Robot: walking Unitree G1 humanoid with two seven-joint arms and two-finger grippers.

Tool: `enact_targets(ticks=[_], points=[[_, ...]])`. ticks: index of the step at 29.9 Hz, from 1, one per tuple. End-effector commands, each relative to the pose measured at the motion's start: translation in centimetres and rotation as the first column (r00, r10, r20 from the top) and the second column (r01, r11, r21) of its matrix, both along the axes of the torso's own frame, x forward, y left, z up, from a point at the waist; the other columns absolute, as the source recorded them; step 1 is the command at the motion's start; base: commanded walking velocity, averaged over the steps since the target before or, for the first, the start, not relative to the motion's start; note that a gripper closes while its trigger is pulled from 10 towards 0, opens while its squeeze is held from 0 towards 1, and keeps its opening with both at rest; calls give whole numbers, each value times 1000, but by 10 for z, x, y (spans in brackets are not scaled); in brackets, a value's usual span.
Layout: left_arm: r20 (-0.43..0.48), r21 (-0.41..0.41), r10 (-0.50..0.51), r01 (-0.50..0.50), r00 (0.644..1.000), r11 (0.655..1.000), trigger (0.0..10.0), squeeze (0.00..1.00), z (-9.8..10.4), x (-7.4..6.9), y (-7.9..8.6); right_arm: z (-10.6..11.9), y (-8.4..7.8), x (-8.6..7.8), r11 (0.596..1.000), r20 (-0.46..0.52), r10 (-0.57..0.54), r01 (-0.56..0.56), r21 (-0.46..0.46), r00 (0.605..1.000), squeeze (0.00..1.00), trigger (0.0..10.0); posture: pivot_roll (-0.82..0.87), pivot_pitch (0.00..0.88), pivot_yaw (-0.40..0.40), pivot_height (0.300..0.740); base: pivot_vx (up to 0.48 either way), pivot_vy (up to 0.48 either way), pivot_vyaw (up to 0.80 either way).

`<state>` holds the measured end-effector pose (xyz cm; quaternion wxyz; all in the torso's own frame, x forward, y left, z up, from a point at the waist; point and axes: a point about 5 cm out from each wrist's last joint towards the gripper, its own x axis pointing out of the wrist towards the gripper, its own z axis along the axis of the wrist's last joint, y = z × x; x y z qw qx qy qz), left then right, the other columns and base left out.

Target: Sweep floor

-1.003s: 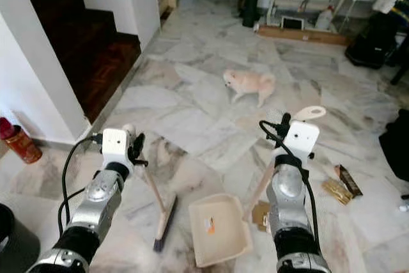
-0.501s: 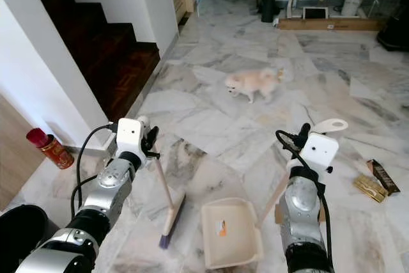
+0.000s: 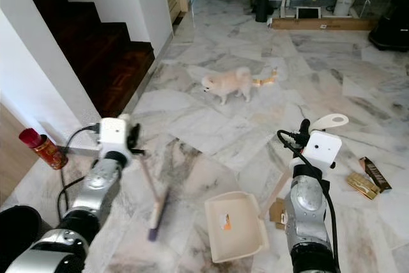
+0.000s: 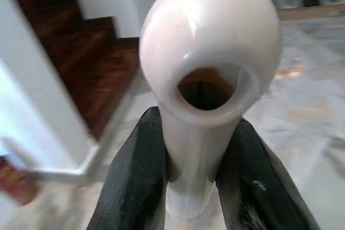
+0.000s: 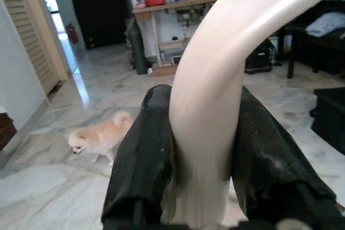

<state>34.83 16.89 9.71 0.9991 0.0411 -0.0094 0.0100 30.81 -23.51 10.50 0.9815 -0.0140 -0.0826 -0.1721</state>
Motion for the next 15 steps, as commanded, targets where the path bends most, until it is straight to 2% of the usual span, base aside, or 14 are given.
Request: enact_targets(ticks=[1,3,4,6,10,15], points=[[51,38,30,-32,998,999,10000,0,8,-1,12,11,6,8,999,34,37,-37,-5,999,0,10000,-37,0,46,740,0,0,0],[59,53,49,-52,997,997,10000,0,8,-5,21,11,6,8,999,31,39,-39,-4,999,0,10000,-30,0,42,740,0,0,0],[61,64,77,-81,995,995,10000,0,6,-9,32,9,6,7,999,25,39,-38,-3,999,0,10000,-23,0,38,740,0,0,0],[57,66,100,-104,993,992,10000,0,5,-12,39,8,5,7,999,19,39,-39,0,999,0,10000,-8,0,30,740,0,0,0],[54,61,109,-112,993,992,10000,0,2,-14,40,6,7,9,999,6,51,-51,1,999,0,10000,15,0,14,740,0,0,0],[68,33,100,-103,993,994,10000,0,2,-15,26,11,13,15,996,16,84,-84,1,996,0,10000,18,0,-5,740,0,0,0]])
